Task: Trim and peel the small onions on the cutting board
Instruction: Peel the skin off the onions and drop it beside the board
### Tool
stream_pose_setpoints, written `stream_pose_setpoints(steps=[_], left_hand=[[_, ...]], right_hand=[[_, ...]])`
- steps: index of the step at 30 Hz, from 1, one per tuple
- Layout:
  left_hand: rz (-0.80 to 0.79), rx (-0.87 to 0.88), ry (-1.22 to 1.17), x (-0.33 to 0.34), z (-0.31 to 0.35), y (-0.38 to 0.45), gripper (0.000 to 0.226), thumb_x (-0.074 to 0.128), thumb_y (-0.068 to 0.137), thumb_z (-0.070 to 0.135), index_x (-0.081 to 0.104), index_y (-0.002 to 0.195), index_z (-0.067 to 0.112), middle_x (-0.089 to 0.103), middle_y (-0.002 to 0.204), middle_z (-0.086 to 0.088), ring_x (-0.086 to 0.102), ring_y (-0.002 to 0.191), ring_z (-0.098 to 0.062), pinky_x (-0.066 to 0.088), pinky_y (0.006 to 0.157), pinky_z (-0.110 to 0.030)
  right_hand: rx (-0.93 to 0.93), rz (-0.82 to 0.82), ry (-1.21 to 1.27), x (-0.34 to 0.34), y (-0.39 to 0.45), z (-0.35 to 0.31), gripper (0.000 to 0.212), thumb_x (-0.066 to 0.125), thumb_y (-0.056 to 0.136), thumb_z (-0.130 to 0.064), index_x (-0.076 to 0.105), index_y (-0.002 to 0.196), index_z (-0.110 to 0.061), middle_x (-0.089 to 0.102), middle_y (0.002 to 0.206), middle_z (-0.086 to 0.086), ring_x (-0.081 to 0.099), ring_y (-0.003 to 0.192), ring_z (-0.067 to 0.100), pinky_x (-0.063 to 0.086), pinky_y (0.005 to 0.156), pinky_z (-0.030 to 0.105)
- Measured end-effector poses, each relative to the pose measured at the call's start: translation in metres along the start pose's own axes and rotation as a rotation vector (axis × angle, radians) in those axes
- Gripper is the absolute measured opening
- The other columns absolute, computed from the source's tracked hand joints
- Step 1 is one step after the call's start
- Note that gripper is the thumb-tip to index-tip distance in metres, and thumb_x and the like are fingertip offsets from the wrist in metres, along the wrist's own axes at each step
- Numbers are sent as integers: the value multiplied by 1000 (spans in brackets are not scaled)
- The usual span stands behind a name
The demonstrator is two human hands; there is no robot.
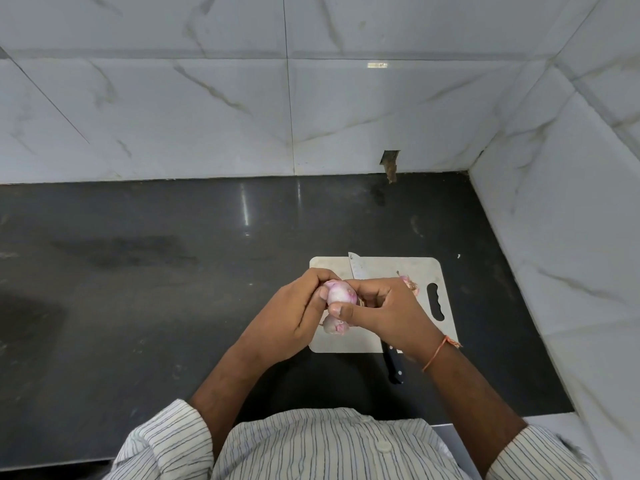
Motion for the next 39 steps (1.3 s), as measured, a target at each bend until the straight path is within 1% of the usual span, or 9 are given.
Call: stream_pose_setpoints(steps=[4, 8, 12, 15, 18, 20, 25, 33, 39], left_hand=[[-26, -1, 19, 0, -1, 2, 26, 41, 115, 28, 60, 130, 22, 70, 114, 14, 69, 103, -10, 55, 86, -21], [-91, -5, 64, 5, -4, 2, 23, 44, 115, 29, 60, 130, 24, 71, 114, 13, 69, 101, -15, 57, 85, -37], [-59, -22, 61, 3, -4, 3, 28, 43, 111, 41, 62, 124, 27, 73, 104, 11, 70, 92, -16, 58, 78, -42], [25, -41, -45, -2, -6, 3, 23, 46, 109, 42, 64, 118, 31, 74, 95, 4, 70, 83, -24, 57, 73, -49], [74, -83, -151, -3, -8, 3, 23, 49, 108, 49, 62, 117, 32, 75, 94, 2, 71, 83, -27, 57, 73, -53], [51, -91, -145, 0, -9, 4, 25, 52, 109, 52, 61, 119, 31, 77, 98, 5, 74, 88, -24, 61, 75, -50], [86, -82, -275, 0, -6, 5, 18, 49, 110, 35, 65, 112, 27, 76, 102, 16, 74, 99, -13, 58, 83, -22], [245, -26, -302, -20, -4, 3, 29, 55, 108, 32, 66, 93, 53, 70, 88, 9, 68, 80, -14, 54, 70, -22], [379, 19, -161, -27, 3, 0, 19, 54, 104, 41, 66, 90, 36, 70, 84, 9, 69, 76, -16, 54, 63, -23]], right_hand=[[-2, -22, 9, -1, -2, 2, 53, 83, 84, -50, 78, 127, -19, 82, 107, -4, 77, 104, 20, 62, 97, 42], [9, -43, -29, -4, -5, 4, 36, 83, 90, -25, 78, 126, -18, 82, 97, -9, 76, 95, 8, 57, 88, 22], [6, -70, -33, -1, -6, 4, 34, 81, 93, -23, 78, 126, -17, 83, 102, -2, 77, 100, 19, 61, 94, 32], [-4, -62, -38, 0, -3, 0, 40, 82, 92, -34, 77, 129, -19, 82, 109, -2, 77, 107, 22, 61, 100, 44], [-19, -75, -150, 5, 1, -7, 32, 82, 90, -32, 80, 121, -27, 82, 100, -10, 76, 97, 14, 61, 91, 34], [-29, -67, -227, 7, 1, -12, 23, 82, 89, -29, 81, 112, -30, 80, 89, -15, 75, 87, 11, 59, 81, 28], [-14, -12, -239, 6, -1, -16, 17, 83, 89, -37, 81, 104, -29, 79, 83, -12, 76, 84, 12, 62, 85, 40], [-47, -34, -207, 10, -4, -24, 43, 85, 87, -39, 77, 128, -29, 80, 105, -15, 75, 102, 10, 62, 96, 40], [-9, -39, -93, 5, 0, -16, 36, 84, 90, -29, 79, 124, -23, 82, 101, -6, 78, 101, 18, 61, 98, 49]])
Point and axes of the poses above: each hand's wrist, its own y-axis towards the middle knuckle, its own x-axis out of the palm, z = x × y, the point moved 10 cm from there along y, towards the middle knuckle
